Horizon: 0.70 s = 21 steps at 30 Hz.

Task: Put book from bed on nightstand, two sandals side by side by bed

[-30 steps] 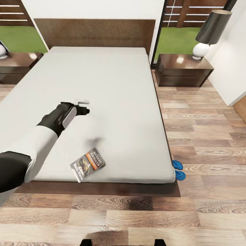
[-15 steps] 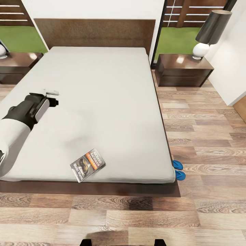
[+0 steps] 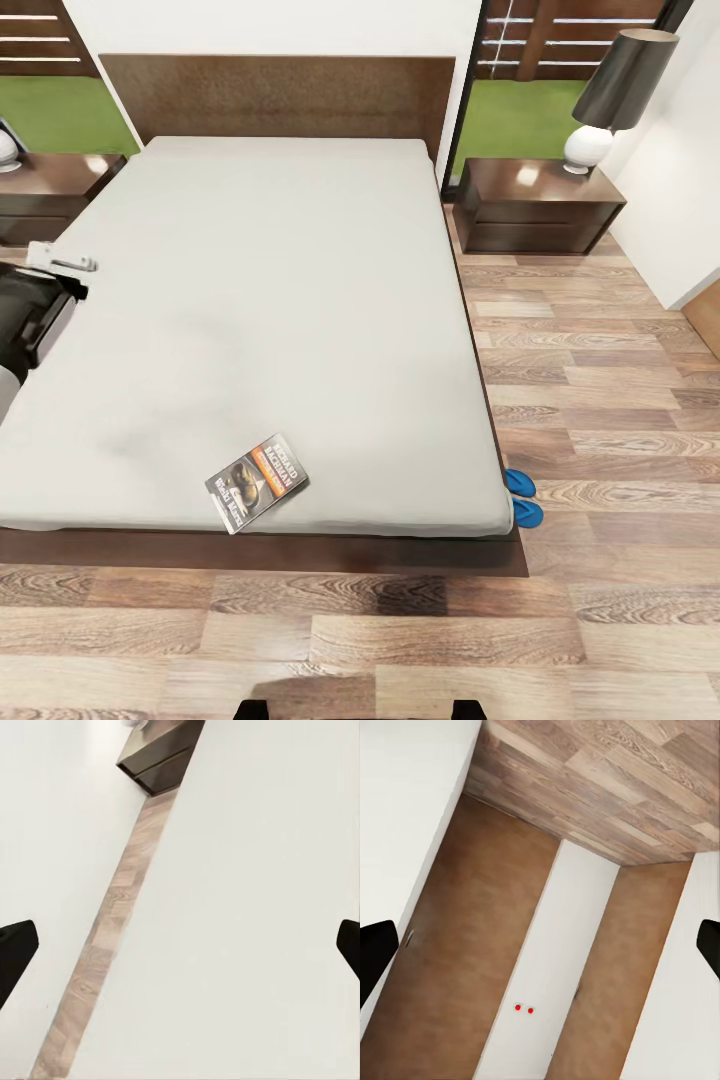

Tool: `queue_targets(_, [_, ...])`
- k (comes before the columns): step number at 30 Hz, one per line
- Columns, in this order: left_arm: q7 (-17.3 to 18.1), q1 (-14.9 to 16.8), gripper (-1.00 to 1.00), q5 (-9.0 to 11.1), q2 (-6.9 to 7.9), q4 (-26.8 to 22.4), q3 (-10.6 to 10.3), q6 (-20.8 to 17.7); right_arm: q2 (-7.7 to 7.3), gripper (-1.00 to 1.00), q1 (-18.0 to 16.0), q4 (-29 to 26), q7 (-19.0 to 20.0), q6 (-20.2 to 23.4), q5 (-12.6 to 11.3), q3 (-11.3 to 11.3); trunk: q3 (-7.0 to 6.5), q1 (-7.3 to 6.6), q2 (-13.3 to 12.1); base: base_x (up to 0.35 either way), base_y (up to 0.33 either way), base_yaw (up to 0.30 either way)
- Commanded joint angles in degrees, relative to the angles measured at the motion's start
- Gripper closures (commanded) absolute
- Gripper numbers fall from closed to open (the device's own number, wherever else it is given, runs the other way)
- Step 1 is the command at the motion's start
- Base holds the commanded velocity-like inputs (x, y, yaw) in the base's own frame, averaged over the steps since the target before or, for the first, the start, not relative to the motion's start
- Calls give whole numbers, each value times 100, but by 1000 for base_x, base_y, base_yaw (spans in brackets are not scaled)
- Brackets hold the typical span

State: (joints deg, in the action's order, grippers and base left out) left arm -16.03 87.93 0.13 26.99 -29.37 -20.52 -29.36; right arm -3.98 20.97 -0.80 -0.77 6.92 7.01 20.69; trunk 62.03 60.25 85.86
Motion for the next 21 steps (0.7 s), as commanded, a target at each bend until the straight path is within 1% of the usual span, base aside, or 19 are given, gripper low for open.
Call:
queue_targets(1, [-25, 0, -100, -65, 142, 12, -42, 11, -18, -100, -13, -13, -9, -57, 57, -5, 3, 1, 2, 0, 0, 0])
queue_targets(2, [-28, -4, -100, -125, 285, 38, -43, 65, -36, -100, -27, -16, -9, -136, 53, -8, 3, 1, 2, 0, 0, 0])
queue_targets(3, [-28, -4, -100, -125, 285, 38, -43, 65, -36, -100, -27, -16, -9, -136, 53, -8, 3, 1, 2, 0, 0, 0])
queue_targets(5, [-33, -14, -100, -215, 570, 113, -48, 208, -68, -100, -53, -30, -10, -254, 48, -14, 3, 1, 2, 0, 0, 0])
queue_targets(6, [-33, -14, -100, -215, 570, 113, -48, 208, -68, -100, -53, -30, -10, -254, 48, -14, 3, 1, 2, 0, 0, 0])
queue_targets(8, [-34, -21, -100, -275, 817, 235, -52, 385, -102, -100, -95, -88, -10, -331, 39, -20, 3, 1, 2, 0, 0, 0])
queue_targets(9, [-34, -21, -100, -275, 817, 235, -52, 385, -102, -100, -95, -88, -10, -331, 39, -20, 3, 1, 2, 0, 0, 0])
queue_targets(12, [-33, -33, -100, -332, 1103, 494, -55, 653, -152, -100, -157, -236, -11, -397, 24, -26, 3, 1, 2, 0, 0, 0])
queue_targets(13, [-33, -33, -100, -332, 1103, 494, -55, 653, -152, -100, -157, -236, -11, -397, 24, -26, 3, 1, 2, 0, 0, 0])
queue_targets(14, [-33, -38, -100, -347, 1200, 599, -57, 746, -163, -100, -171, -282, -11, -410, 19, -29, 3, 1, 2, 0, 0, 0])
queue_targets(15, [-33, -38, -100, -347, 1200, 599, -57, 746, -163, -100, -171, -282, -11, -410, 19, -29, 3, 1, 2, 0, 0, 0])
queue_targets(18, [-33, -66, -100, -414, 1520, 928, -70, 1078, -185, -100, -197, -376, -11, -441, 11, -41, 3, 1, 2, 0, 0, 0])
queue_targets(19, [-33, -66, -100, -414, 1520, 928, -70, 1078, -185, -100, -197, -376, -11, -441, 11, -41, 3, 1, 2, 0, 0, 0])
queue_targets(21, [-36, -82, -100, -471, 1711, 1140, -78, 1321, -190, -100, -207, -415, -14, -452, 8, -47, 3, 1, 2, 0, 0, 0])
